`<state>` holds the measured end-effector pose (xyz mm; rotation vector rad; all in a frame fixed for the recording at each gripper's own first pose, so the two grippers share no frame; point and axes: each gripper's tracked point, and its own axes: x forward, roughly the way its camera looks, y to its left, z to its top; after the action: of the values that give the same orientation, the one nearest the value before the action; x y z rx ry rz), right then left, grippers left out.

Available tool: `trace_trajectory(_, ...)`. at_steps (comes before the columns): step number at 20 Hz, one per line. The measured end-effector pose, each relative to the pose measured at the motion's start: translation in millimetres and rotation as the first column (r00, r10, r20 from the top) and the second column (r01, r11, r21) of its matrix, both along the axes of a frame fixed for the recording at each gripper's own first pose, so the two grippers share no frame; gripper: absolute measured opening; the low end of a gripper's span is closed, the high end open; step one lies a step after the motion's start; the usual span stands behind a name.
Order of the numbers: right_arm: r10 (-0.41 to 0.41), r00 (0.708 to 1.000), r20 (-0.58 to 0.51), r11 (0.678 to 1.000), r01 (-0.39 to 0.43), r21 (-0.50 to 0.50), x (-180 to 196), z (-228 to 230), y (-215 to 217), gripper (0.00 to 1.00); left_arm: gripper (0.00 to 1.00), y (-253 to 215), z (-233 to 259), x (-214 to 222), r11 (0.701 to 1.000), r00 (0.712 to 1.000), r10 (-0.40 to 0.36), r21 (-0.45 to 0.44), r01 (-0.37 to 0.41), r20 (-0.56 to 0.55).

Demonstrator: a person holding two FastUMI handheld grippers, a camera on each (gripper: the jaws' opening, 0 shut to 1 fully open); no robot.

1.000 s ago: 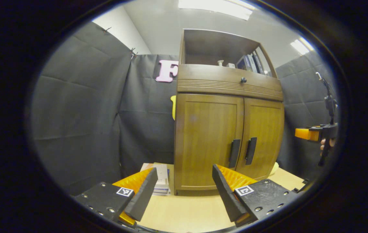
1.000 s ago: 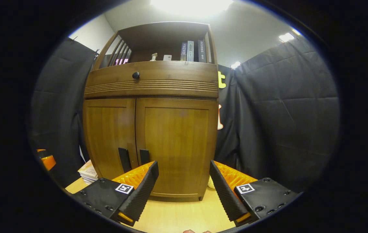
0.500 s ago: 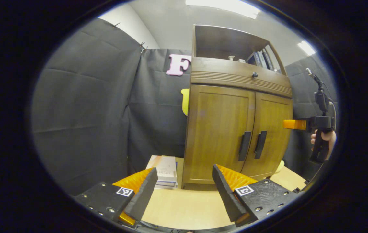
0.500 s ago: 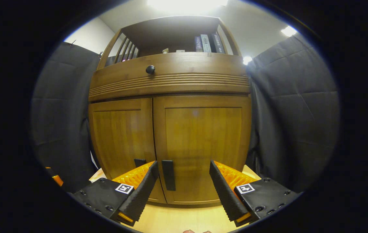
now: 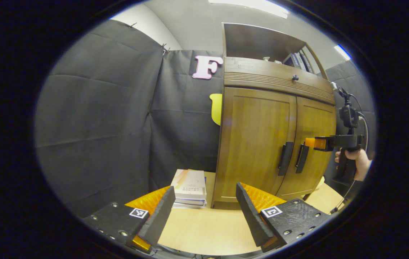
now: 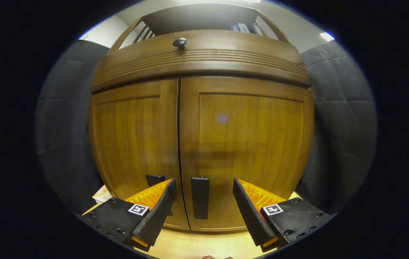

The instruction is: Open the right door of the double-door shoe cabinet with the right hand, and open the left door with the left hand.

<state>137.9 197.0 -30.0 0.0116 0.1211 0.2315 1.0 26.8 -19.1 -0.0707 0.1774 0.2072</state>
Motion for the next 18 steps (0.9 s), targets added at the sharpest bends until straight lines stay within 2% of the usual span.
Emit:
trace_trajectory(5, -0.019, 0.999, -0.042, 1.000, 0.019, -0.014, 25, -19, 10, 1.00, 0.99, 1, -6, 0, 1.000, 1.000, 0.004, -0.010, -0.004, -0.029)
trace_trajectory(9, -0.029, 0.997, -0.072, 0.999, 0.027, -0.033, 38, -32, 16, 0.94, 0.99, 2, -7, 1, 1.000, 0.999, 0.006, -0.015, -0.007, -0.037)
trace_trajectory(11, -0.032, 0.996, -0.082, 0.999, 0.030, -0.032, 42, -33, 19, 0.85, 0.99, 2, -7, 0, 1.000, 0.999, 0.012, -0.019, -0.013, -0.044)
trace_trajectory(13, -0.024, 0.996, -0.088, 0.999, 0.021, -0.033, 44, -35, 21, 0.70, 0.99, 2, -6, 0, 0.999, 0.999, 0.020, -0.025, -0.021, -0.041)
trace_trajectory(15, -0.027, 0.997, -0.076, 0.999, 0.023, -0.047, 44, -35, 21, 0.48, 0.99, 2, -6, 0, 0.999, 0.999, 0.021, -0.029, -0.022, -0.037)
trace_trajectory(16, -0.037, 0.997, -0.069, 0.997, 0.032, -0.066, 45, -36, 17, 0.48, 0.99, 1, -5, 0, 0.999, 0.999, 0.019, -0.028, -0.020, -0.037)
trace_trajectory(18, -0.024, 0.997, -0.072, 0.999, 0.020, -0.049, 44, -35, 17, 0.33, 0.99, 1, -5, 0, 1.000, 0.999, 0.017, -0.026, -0.018, -0.040)
